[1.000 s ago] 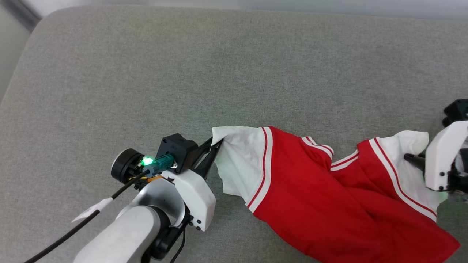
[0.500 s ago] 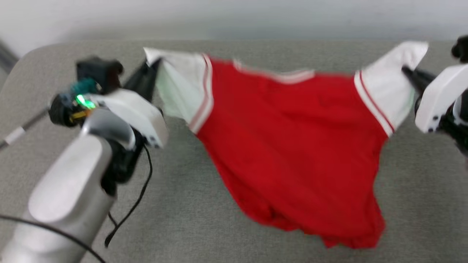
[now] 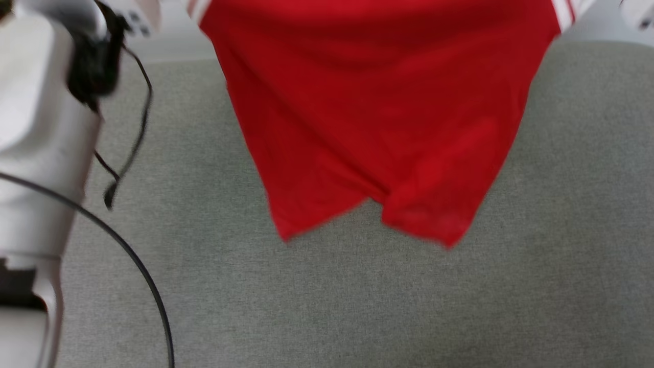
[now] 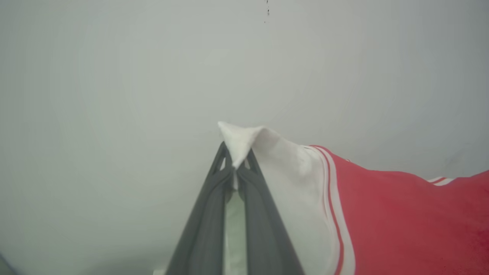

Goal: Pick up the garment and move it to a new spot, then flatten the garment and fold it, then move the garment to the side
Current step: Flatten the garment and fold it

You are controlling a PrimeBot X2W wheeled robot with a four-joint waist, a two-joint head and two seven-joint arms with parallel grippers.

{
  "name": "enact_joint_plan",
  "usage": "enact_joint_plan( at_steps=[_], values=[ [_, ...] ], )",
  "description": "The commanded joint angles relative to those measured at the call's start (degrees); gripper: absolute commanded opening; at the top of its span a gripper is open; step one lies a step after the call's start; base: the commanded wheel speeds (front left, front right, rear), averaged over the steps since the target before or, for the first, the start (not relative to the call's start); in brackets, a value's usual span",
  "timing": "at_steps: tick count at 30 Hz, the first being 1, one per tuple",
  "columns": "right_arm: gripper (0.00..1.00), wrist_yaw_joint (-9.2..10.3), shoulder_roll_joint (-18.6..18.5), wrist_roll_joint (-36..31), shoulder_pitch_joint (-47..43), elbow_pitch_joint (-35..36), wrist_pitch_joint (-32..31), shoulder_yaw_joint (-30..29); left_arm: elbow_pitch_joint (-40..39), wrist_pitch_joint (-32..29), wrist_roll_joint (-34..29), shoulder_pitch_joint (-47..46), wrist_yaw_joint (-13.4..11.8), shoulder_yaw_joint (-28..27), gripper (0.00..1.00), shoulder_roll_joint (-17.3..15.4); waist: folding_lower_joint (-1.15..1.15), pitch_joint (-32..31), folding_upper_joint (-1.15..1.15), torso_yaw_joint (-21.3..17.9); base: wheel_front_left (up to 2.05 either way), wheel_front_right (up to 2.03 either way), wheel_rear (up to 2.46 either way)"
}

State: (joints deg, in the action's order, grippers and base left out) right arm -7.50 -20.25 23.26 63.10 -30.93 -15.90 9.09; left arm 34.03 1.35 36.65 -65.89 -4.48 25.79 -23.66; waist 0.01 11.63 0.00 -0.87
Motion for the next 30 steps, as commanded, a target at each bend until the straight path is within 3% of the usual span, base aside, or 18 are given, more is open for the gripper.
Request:
enact_joint_plan(
  at_steps=[1, 8, 17, 22, 30],
  values=[
    [0.0, 0.02, 0.19, -0.59, 3.29, -0.74, 1.34, -0.31, 1.79, 1.59, -0.92, -3.89, 0.35, -0.46, 0.0, -0.12, -0.01, 1.65, 0.0, -0.45, 0.0, 0.0, 0.0],
    [0.0, 0.02, 0.53, -2.81, 15.19, -3.2, 5.65, -0.68, 7.69, 6.08, -2.69, -16.74, 0.84, -2.11, 0.0, -1.58, -0.01, 6.94, 0.0, -1.3, 0.0, 0.0, 0.0],
    [0.0, 0.02, 1.41, -3.98, 28.83, -6.27, 8.43, -0.32, 10.71, 7.23, -3.26, -29.81, 1.27, -3.83, 0.0, -3.62, -0.01, 16.98, 0.0, -1.9, 0.0, 0.0, 0.0],
    [0.0, 0.02, 2.95, -3.25, 32.14, -9.25, 9.18, 1.46, 12.67, 8.47, -3.45, -31.43, 1.94, -3.49, 0.0, -3.7, -0.01, 21.18, 0.0, -2.07, 0.0, 0.0, 0.0],
    [0.0, 0.02, 4.57, -2.11, 32.32, -14.69, 10.97, 5.27, 17.18, 10.69, -2.19, -28.57, 3.96, -2.81, 0.0, -1.08, -0.01, 24.1, 0.0, -1.25, 0.0, 0.0, 0.0]
  ],
)
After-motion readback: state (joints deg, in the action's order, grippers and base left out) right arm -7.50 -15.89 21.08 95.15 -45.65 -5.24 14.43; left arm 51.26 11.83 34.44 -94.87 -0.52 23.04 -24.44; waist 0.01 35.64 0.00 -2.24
